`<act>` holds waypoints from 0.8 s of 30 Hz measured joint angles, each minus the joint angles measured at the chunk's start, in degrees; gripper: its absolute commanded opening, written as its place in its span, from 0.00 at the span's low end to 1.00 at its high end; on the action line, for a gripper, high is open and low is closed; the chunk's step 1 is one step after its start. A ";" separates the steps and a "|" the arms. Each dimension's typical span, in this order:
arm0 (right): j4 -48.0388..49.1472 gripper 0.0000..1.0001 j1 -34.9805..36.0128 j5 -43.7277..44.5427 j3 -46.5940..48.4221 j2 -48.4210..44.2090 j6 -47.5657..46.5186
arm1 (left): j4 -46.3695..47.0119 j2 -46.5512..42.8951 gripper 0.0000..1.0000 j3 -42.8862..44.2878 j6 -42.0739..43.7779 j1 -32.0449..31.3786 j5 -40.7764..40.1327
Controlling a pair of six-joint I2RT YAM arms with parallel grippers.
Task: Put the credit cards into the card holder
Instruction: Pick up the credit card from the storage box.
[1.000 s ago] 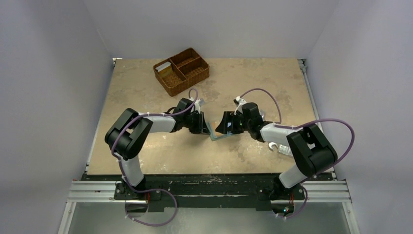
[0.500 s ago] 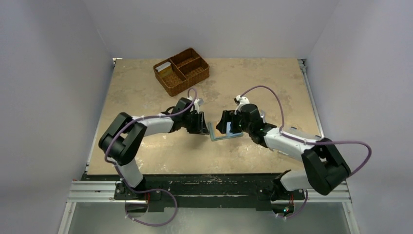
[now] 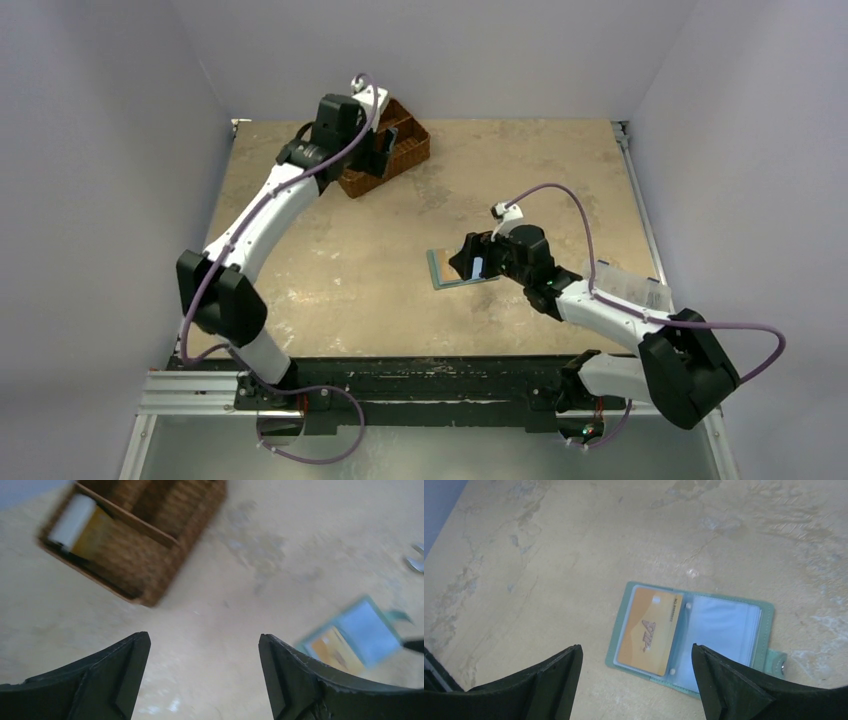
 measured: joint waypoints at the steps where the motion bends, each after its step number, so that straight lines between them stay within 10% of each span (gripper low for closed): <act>1: 0.59 0.88 0.00 -0.48 -0.46 0.26 0.04 | -0.90 2.25 0.88 3.43 2.10 0.46 -2.47; 10: 3.50 0.88 0.00 -3.10 -1.95 0.22 0.17 | -5.20 23.06 0.84 20.44 19.54 1.14 -22.40; 24: 6.03 0.88 0.00 -3.15 -2.27 5.60 0.22 | -6.40 43.12 0.67 33.40 29.68 5.40 -28.68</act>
